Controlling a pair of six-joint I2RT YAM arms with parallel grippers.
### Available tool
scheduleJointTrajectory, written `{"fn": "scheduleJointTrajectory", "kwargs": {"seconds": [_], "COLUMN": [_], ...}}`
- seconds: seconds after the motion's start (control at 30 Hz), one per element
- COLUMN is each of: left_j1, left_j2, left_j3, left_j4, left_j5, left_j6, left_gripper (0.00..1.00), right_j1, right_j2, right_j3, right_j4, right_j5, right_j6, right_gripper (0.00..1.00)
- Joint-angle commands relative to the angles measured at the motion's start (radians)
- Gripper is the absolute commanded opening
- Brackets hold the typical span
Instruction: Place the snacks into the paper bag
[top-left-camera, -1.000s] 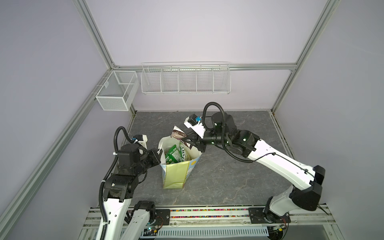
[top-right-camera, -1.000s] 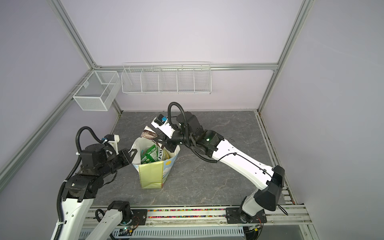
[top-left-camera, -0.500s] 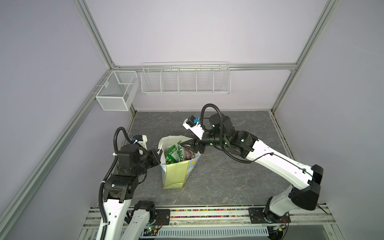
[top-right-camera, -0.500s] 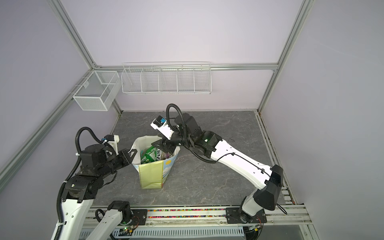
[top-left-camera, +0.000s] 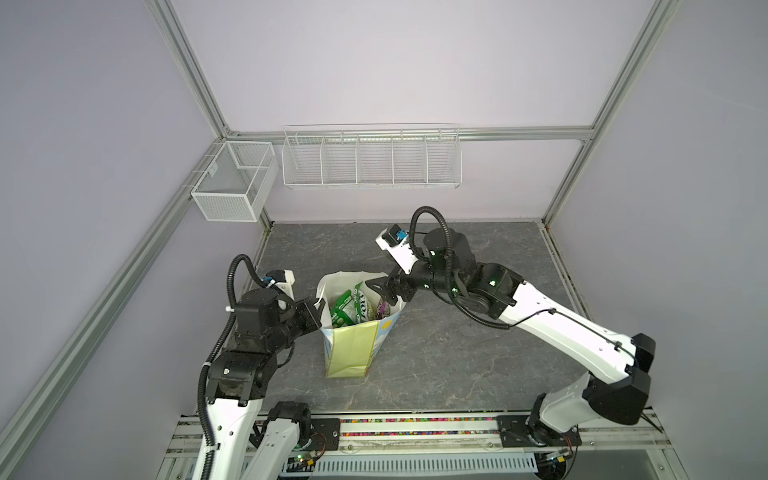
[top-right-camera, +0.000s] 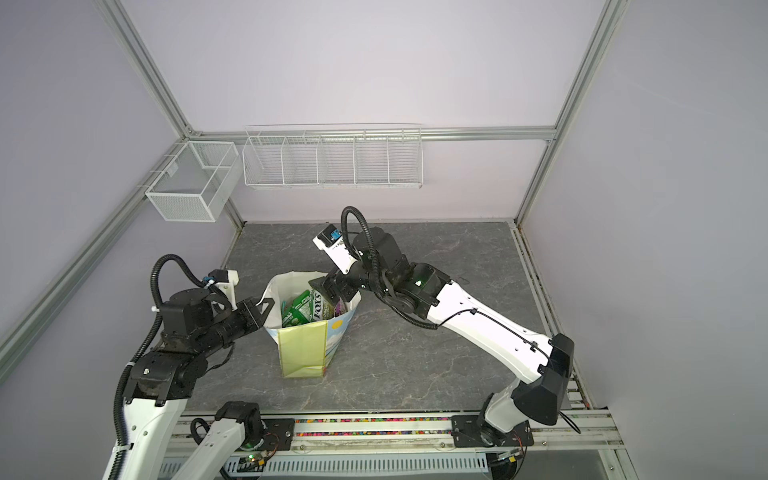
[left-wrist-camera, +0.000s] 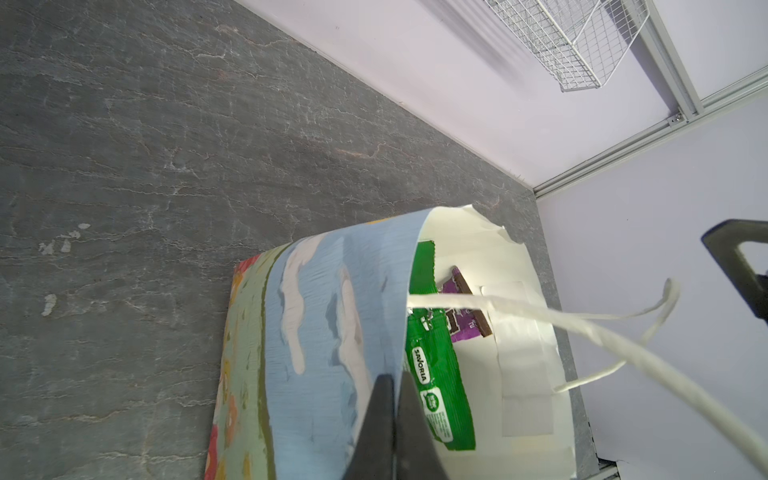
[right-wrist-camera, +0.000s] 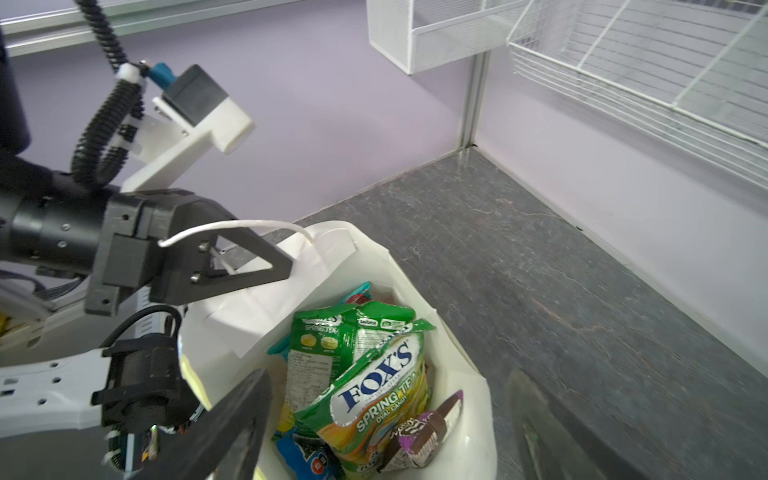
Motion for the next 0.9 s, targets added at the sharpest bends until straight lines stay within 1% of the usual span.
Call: {"fn": "scheduleJointTrajectory", "kwargs": {"seconds": [0.0, 0.07, 0.27, 0.43, 0.6, 0.77, 0.8, 0.83, 0.87], "left_j1": [0.004, 0.004, 0.004, 0.004, 0.004, 0.004, 0.004, 0.004, 0.004], "left_j2": [-0.020, -0.024, -0.019, -0.019, -0.017, -0.015, -0.014, -0.015, -0.014], "left_j3": [0.009, 0.007, 0.006, 0.003, 0.001, 0.001, 0.001, 0.001, 0.001], "left_j4": [0.085, 0.085, 0.090, 0.093, 0.096, 0.097, 0.097, 0.097, 0.097], "left_j5": [0.013, 0.013, 0.014, 0.015, 0.019, 0.020, 0.020, 0.021, 0.020], "left_j6": [-0.009, -0.010, -0.009, -0.010, -0.013, -0.015, -0.015, -0.015, -0.015], "left_gripper": [0.00, 0.00, 0.00, 0.00, 0.00, 0.00, 0.00, 0.00, 0.00], "right_j1": [-0.002, -0.004, -0.029, -0.063, -0.064, -0.065, -0.065, -0.065, -0.064], "right_j2": [-0.035, -0.040, -0.052, -0.051, -0.049, -0.034, -0.029, -0.027, -0.024], "right_j3": [-0.006, -0.017, -0.058, -0.109, -0.153, -0.178, -0.178, -0.178, -0.177], "right_j4": [-0.044, -0.054, -0.079, -0.078, -0.068, -0.053, -0.053, -0.055, -0.058], "right_j5": [0.128, 0.154, 0.168, 0.117, 0.081, 0.046, 0.043, 0.039, 0.034], "right_j6": [0.039, 0.043, 0.070, 0.114, 0.126, 0.135, 0.136, 0.138, 0.141], "right_gripper": [0.93, 0.96, 0.99, 0.99, 0.99, 0.92, 0.87, 0.80, 0.70]}}
